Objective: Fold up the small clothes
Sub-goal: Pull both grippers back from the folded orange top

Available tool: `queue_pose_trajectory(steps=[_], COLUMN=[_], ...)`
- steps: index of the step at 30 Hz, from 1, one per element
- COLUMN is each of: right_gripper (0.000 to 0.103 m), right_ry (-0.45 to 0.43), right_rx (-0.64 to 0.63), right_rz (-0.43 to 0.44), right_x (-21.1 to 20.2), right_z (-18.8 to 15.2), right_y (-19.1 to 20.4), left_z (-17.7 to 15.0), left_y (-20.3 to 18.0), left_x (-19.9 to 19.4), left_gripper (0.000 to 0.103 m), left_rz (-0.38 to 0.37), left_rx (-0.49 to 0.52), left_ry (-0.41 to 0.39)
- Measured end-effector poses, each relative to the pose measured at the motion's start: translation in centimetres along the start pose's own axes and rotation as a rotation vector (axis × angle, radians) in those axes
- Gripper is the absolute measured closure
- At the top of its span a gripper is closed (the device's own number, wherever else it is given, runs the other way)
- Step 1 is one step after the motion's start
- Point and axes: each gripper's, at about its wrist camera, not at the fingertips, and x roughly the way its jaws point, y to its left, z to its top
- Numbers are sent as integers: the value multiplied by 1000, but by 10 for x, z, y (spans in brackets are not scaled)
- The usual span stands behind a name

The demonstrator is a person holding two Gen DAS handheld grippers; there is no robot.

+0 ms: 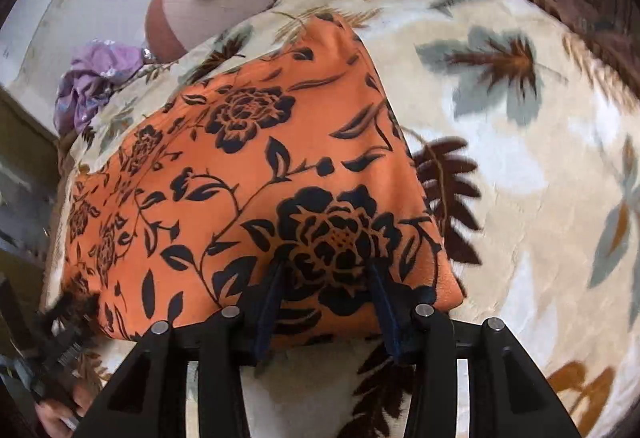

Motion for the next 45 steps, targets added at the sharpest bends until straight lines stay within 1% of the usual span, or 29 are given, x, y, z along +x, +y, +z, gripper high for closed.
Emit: queue_pose_trajectory(steps=[1, 3, 5, 8, 9, 12, 13, 15, 17, 19, 20, 22, 24, 27, 29, 32, 34, 37, 39, 41, 44, 45], right_gripper=[56, 56, 55, 54, 53, 50, 48, 47, 47, 46, 46, 46, 46, 46, 46, 51, 62, 64, 64, 64, 64, 64], right_ry=[-10, -23, -25, -64, -78, -113, -119, -124, -135, -135, -130, -122, -131, -147, -164, -172, -165, -147, -127, -105, -78, -68], right_rx=[8, 40, 59, 64, 76, 126, 134, 164, 177, 193, 200, 216, 206, 171, 138, 67, 36, 0, -10, -16, -31, -39], right_rz=[15, 51, 81, 102, 121, 203, 211, 246, 293, 311, 321, 347, 336, 327, 310, 275, 256, 222, 214, 205, 195, 190], right_x=[-4, -13, -20, -33, -39, -54, -58, -67, -73, -77, -78, -78, -79, -80, -80, -75, -69, -54, -44, -33, -21, -17], right_z=[0, -4, -7, -10, -12, -21, -24, -32, -38, -45, -47, -50, -51, -50, -49, -43, -39, -33, -30, -25, -22, -21], right_y=[-1, -7, -12, -17, -20, -28, -29, -32, -33, -34, -36, -38, -36, -29, -22, -7, -1, 9, 13, 18, 22, 23], left_z=[-2, -9, -19, -34, -40, -54, -58, -66, -71, -74, -75, -71, -65, -56, -50, -46, -43, -35, -26, -12, 3, 6], left_y=[-2, -1, 2, 6, 7, 5, 5, 6, 8, 10, 10, 11, 10, 5, 5, 12, 18, 21, 19, 12, -1, -4], left_x=[-6, -18, -32, -50, -57, -77, -83, -94, -100, -103, -103, -102, -100, -99, -89, -71, -60, -55, -51, -46, -41, -38], left_gripper=[4, 4, 4, 4, 4, 4, 4, 4, 4, 4, 4, 4, 4, 4, 4, 4, 4, 4, 4, 4, 4, 4], left_rz=[8, 6, -15, -58, -68, -82, -84, -104, -133, -165, -169, -150, -123, -77, -62, -57, -58, -87, -110, -121, -79, -76], left_rx=[10, -2, -36, -92, -105, -108, -105, -106, -113, -121, -126, -137, -144, -105, -98, -129, -164, -213, -220, -177, -87, -72], left_ry=[-5, -27, -40, -50, -60, -91, -103, -123, -126, -115, -107, -98, -106, -145, -142, -113, -93, -93, -87, -92, -114, -113])
